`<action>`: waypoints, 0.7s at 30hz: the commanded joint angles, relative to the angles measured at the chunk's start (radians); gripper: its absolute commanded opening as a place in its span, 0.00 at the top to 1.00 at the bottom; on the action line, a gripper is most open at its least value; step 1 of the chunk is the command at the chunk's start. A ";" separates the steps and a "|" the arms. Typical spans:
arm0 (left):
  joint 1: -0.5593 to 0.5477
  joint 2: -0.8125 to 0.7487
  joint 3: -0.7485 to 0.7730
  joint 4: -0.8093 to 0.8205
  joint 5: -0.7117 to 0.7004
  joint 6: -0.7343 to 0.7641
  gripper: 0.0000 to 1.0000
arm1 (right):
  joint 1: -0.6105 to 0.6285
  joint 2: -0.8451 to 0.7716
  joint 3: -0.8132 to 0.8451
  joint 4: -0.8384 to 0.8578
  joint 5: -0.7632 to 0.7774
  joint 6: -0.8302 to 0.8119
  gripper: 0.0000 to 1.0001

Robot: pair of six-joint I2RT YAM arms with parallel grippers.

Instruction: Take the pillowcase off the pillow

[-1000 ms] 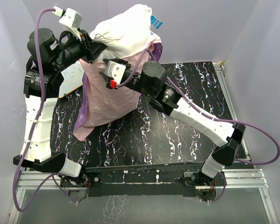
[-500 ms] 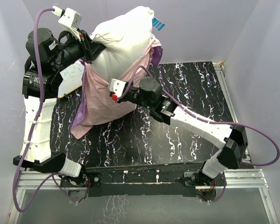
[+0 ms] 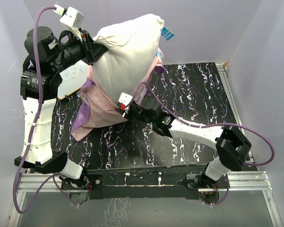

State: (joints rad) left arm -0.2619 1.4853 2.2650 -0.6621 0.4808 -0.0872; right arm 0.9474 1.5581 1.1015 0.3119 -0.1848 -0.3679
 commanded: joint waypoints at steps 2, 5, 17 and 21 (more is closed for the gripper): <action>0.001 -0.070 0.099 0.278 -0.038 -0.006 1.00 | 0.011 0.008 -0.097 -0.107 0.021 0.144 0.70; 0.001 -0.092 0.075 0.280 -0.038 0.006 1.00 | 0.005 -0.079 -0.076 -0.128 0.052 0.182 0.50; 0.000 -0.193 -0.052 0.216 0.035 0.027 1.00 | -0.444 -0.229 0.357 -0.270 -0.227 0.683 0.26; 0.000 -0.206 -0.057 0.197 0.057 0.028 1.00 | -0.534 -0.187 0.408 -0.310 -0.158 0.786 0.27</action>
State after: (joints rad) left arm -0.2600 1.3499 2.1853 -0.6189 0.4843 -0.0605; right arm 0.4622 1.3396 1.4586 0.0761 -0.3569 0.2508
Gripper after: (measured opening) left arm 0.120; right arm 0.732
